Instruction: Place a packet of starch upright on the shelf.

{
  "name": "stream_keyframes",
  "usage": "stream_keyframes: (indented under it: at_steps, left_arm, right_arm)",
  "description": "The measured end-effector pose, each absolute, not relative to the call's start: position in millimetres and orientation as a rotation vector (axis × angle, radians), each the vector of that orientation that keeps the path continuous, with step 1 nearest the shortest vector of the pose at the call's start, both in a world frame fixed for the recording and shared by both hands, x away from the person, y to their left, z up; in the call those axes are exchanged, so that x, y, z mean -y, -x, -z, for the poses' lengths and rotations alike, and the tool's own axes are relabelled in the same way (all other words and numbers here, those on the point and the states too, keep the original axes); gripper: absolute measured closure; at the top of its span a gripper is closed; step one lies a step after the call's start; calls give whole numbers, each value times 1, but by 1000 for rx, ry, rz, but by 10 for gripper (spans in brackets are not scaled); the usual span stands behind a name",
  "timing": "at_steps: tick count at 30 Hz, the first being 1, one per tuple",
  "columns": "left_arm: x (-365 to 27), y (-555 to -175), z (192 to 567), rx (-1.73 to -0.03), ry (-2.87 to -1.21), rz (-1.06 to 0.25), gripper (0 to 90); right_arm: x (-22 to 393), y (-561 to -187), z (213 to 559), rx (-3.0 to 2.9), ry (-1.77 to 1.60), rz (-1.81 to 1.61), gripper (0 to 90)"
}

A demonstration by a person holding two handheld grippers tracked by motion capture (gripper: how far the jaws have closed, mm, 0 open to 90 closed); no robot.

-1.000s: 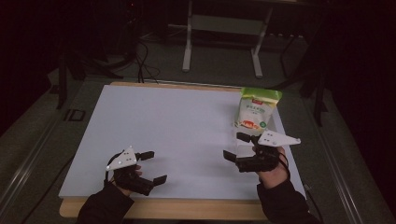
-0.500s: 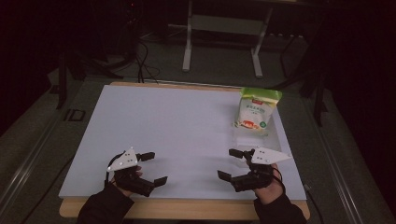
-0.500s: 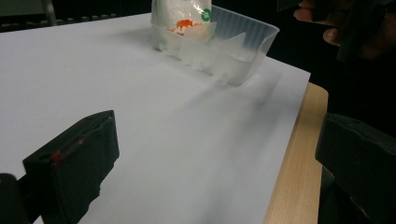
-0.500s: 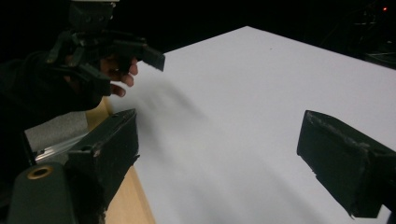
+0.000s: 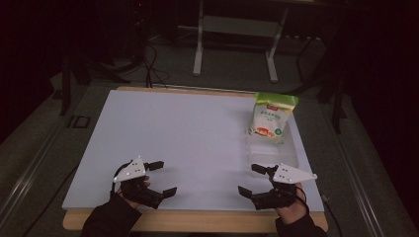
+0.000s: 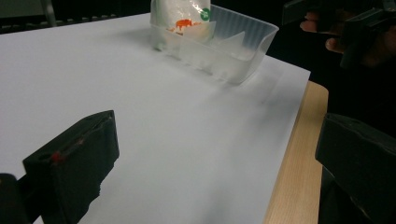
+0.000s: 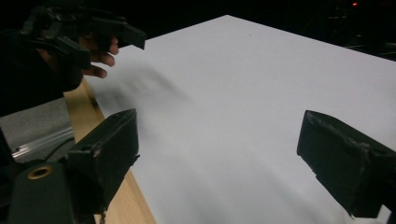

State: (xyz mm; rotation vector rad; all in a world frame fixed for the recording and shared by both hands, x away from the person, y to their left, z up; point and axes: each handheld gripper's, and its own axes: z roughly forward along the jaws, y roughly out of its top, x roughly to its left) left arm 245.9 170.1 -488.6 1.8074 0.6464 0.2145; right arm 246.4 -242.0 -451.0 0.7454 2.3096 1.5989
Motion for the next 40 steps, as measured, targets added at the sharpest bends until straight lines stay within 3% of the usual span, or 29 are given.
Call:
stream_keyframes:
  at_steps: [25,40]
  left_arm:
    - [-168,-246,497,-637,-1828,-205,1]
    - [-171,-245,503,-655,-1792,-228,1]
  right_arm:
    - [282,-239,474,-2281,-852,-1476,135]
    - [282,-238,475,-2293,-819,-1505,149]
